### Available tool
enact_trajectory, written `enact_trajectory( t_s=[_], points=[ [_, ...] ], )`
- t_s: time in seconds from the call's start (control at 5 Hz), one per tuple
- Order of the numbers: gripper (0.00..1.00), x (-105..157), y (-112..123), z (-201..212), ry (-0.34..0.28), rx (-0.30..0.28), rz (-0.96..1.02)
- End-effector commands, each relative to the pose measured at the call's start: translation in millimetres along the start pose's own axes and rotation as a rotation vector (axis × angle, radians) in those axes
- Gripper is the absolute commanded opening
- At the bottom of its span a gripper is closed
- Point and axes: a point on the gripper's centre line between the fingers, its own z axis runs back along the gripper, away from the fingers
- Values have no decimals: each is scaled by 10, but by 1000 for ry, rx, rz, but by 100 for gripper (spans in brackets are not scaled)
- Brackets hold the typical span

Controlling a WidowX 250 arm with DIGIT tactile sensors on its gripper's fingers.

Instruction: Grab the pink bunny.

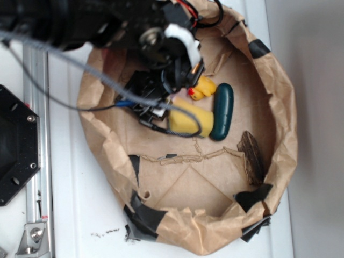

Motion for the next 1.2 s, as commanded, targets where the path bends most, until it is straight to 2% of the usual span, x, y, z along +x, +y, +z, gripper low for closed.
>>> enact_trajectory(
  t_s=[0.0,0.2,0.4,0.6,0.8,1.0],
  points=[
    [0,-154,188,-117,53,59,157],
    [0,-115,107,-98,54,65,97],
    [0,52,-150,106,-19,68,27],
    [0,269,-453,554,-20,185,-24],
    [0,487,-632,1036,-98,222,46],
    [0,630,-681,1515,26,122,155]
  ],
)
